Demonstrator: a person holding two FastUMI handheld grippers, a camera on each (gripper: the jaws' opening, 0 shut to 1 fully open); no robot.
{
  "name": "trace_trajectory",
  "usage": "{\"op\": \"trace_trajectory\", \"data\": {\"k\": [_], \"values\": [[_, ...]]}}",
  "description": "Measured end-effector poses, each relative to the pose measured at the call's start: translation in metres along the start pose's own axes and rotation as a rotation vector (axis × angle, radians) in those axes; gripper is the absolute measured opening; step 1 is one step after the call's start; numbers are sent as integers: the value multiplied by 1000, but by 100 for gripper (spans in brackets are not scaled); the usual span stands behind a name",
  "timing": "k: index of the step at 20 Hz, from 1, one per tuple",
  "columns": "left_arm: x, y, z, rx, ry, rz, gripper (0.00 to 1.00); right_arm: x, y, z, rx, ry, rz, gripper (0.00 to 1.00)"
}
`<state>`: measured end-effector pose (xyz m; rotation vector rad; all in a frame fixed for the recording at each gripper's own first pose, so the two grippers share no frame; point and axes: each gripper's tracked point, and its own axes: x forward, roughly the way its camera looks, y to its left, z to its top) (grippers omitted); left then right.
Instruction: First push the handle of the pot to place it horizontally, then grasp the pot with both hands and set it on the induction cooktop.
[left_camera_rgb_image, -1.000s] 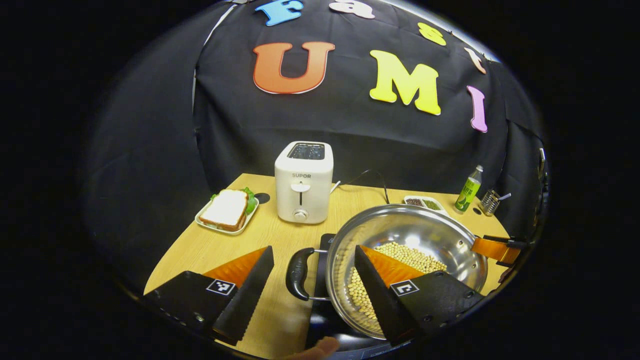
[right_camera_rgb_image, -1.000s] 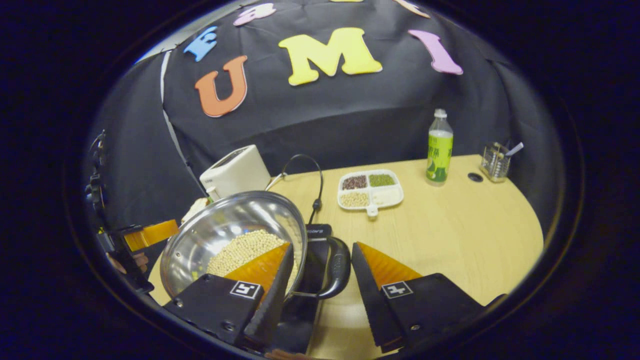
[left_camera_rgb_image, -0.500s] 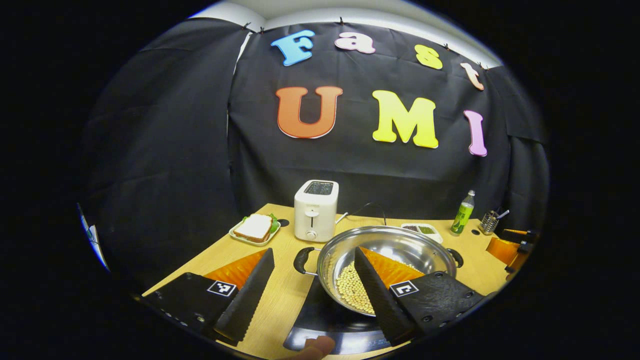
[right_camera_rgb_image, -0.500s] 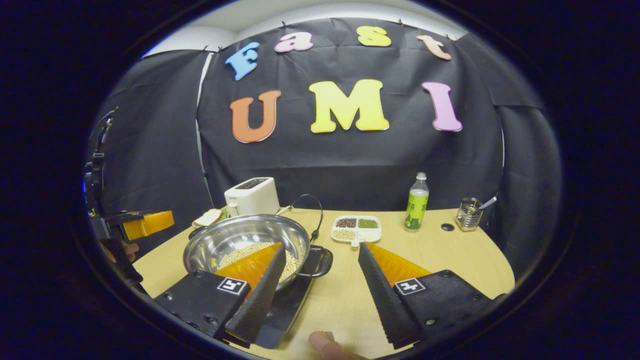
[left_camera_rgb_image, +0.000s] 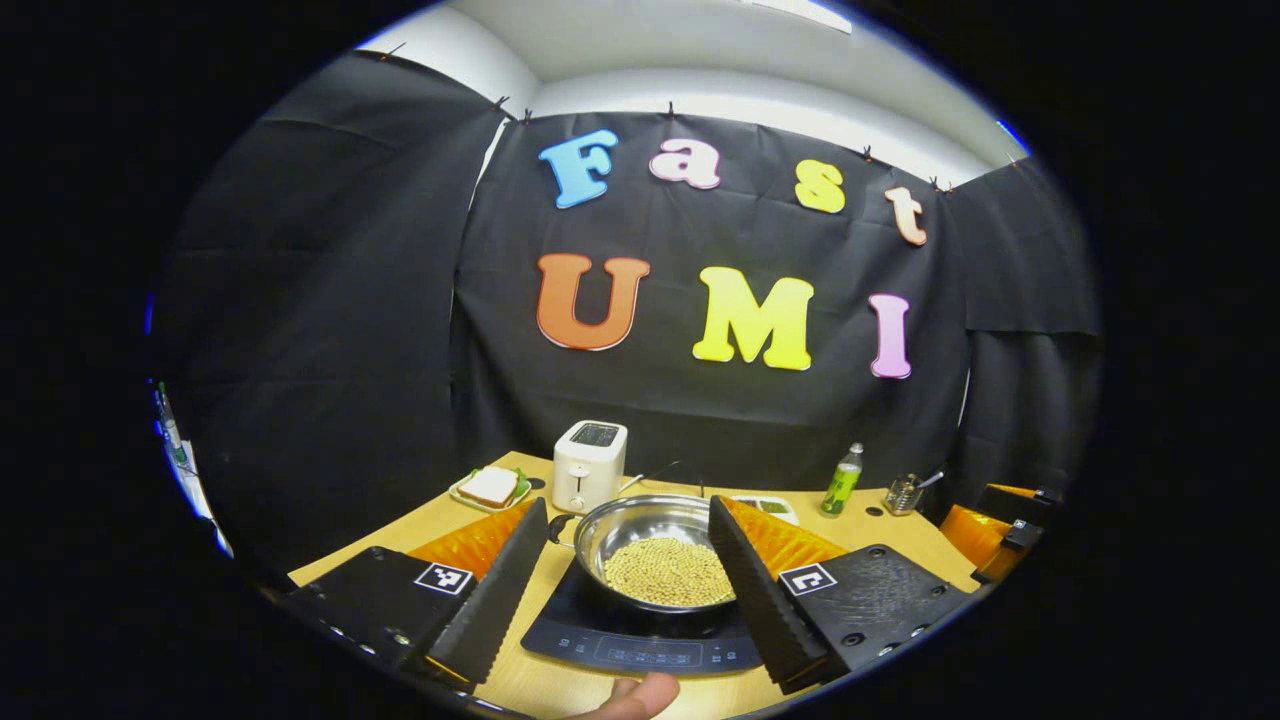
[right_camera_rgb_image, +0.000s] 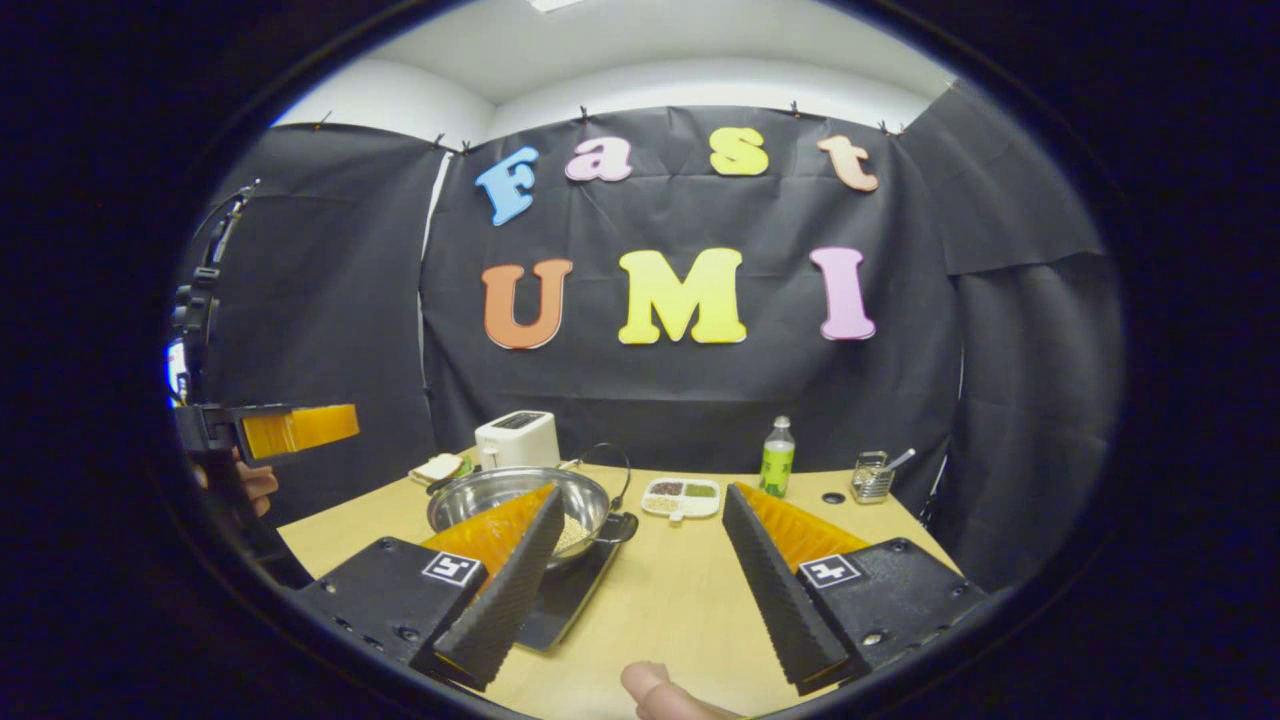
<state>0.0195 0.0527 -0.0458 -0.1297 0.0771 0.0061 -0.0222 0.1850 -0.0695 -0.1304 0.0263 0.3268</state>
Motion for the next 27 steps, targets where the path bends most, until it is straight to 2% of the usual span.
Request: {"op": "trace_trajectory", "data": {"k": [4,6,9,12,15,16,19,22,26,27], "values": [[-42,-34,22,8,-54,-61,95,-43,-34,25,-10,-55,-83,100],[-62,-51,29,19,-68,-93,95,-62,-47,28,6,-55,-101,100],[-88,-72,32,87,-90,-109,95,-87,-67,35,53,-77,-120,100],[-104,-98,22,105,-72,-133,95,-107,-93,51,117,-182,-153,100],[-112,-113,24,102,-92,-156,95,-122,-121,35,88,-156,-193,100],[-115,-117,20,90,-89,-159,95,-126,-129,32,83,-145,-205,96],[-123,-119,22,103,-115,-145,95,-132,-141,31,113,-155,-209,99],[-128,-121,19,134,-125,-132,95,-134,-153,24,119,-138,-208,96],[-133,-128,17,111,-127,-165,95,-137,-157,28,121,-153,-204,96],[-133,-127,18,114,-127,-166,84,-137,-153,28,119,-157,-193,96]]}}
